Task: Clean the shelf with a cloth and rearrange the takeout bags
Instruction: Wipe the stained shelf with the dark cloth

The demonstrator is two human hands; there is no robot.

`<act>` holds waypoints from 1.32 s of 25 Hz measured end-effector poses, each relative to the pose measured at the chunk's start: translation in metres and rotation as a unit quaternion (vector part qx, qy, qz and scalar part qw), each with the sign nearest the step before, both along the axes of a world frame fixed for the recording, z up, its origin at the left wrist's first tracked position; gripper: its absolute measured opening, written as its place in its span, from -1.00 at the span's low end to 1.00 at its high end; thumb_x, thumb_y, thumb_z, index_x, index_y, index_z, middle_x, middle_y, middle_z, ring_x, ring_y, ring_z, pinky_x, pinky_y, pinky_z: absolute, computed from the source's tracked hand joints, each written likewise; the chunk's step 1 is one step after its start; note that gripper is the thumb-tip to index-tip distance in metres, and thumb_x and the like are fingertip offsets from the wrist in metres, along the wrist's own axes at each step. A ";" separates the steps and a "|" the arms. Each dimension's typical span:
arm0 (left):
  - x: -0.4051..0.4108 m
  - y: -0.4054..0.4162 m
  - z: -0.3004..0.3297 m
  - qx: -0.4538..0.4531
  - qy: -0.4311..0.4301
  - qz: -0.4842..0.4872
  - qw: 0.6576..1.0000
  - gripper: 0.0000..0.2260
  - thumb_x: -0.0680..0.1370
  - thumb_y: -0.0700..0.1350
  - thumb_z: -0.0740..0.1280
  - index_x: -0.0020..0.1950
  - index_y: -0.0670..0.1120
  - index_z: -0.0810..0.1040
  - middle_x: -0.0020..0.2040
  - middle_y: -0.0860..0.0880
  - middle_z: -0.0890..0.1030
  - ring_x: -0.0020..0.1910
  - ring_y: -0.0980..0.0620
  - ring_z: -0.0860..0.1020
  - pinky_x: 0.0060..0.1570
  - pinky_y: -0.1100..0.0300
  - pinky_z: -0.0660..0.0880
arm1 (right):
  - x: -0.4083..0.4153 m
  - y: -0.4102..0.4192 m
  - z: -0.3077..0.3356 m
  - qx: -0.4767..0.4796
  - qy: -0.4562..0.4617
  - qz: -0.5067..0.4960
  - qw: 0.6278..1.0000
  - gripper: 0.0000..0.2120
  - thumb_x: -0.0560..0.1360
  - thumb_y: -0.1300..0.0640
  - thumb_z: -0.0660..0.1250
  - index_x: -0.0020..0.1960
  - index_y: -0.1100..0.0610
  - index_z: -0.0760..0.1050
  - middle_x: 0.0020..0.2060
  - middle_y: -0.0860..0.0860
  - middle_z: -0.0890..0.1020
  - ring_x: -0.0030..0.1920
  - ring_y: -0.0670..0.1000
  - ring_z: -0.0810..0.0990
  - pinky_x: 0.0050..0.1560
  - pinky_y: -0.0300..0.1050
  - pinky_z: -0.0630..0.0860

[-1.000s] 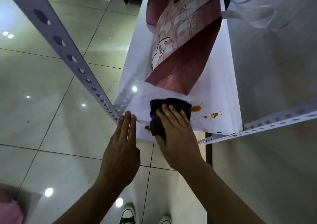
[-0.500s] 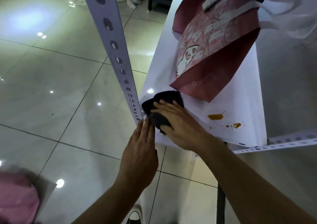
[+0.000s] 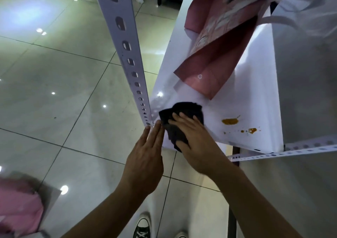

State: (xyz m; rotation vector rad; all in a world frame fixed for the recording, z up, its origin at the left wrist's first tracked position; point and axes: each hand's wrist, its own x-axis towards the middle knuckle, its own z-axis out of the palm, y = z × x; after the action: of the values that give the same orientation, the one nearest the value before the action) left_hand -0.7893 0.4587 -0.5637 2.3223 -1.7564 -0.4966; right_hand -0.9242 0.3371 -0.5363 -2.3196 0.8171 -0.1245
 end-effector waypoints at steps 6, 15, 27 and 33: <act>-0.009 -0.011 0.017 -0.003 0.026 0.012 1.000 -0.38 0.61 -0.18 0.16 0.62 -0.19 -0.03 0.63 -0.19 0.02 0.61 -0.13 0.01 0.56 0.03 0.12 | -0.019 0.016 -0.005 -0.033 0.028 -0.086 0.995 -0.39 0.58 -0.10 0.04 0.61 -0.01 0.14 0.61 -0.13 0.12 0.61 -0.19 -0.06 0.61 -0.08 -0.16; -0.016 -0.119 0.081 -0.153 0.010 0.033 0.988 -0.53 0.56 -0.12 0.08 0.48 -0.01 0.36 0.61 -0.20 0.10 0.45 -0.25 0.32 0.31 -0.08 0.45 | -0.061 0.018 -0.002 -0.063 0.041 -0.210 0.975 -0.47 0.66 0.00 0.20 0.60 -0.06 0.17 0.60 -0.17 0.10 0.60 -0.20 -0.08 0.61 -0.16 -0.20; -0.022 -0.155 0.086 -0.227 0.032 0.012 0.973 -0.47 0.53 -0.19 0.11 0.52 -0.23 0.29 0.52 -0.20 0.30 0.44 -0.22 0.33 0.39 -0.13 0.31 | -0.090 -0.028 -0.010 -0.098 0.102 -0.202 0.969 -0.40 0.66 -0.03 0.15 0.65 0.00 0.05 0.64 -0.07 0.02 0.63 -0.08 -0.13 0.62 -0.04 -0.22; -0.031 -0.140 0.082 -0.230 0.062 0.038 0.971 -0.48 0.56 -0.23 0.25 0.52 -0.22 0.29 0.53 -0.20 0.27 0.34 -0.26 0.38 0.31 -0.13 0.37 | -0.085 -0.058 -0.011 -0.110 0.117 -0.223 0.961 -0.39 0.66 -0.03 0.12 0.65 0.03 0.01 0.65 -0.02 0.00 0.64 -0.02 -0.13 0.61 0.02 -0.22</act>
State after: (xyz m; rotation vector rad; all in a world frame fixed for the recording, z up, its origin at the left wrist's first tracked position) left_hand -0.8204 0.3184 -0.4819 1.9776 -1.5227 -0.1877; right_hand -1.0087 0.2788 -0.5475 -2.3416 1.5093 -0.1438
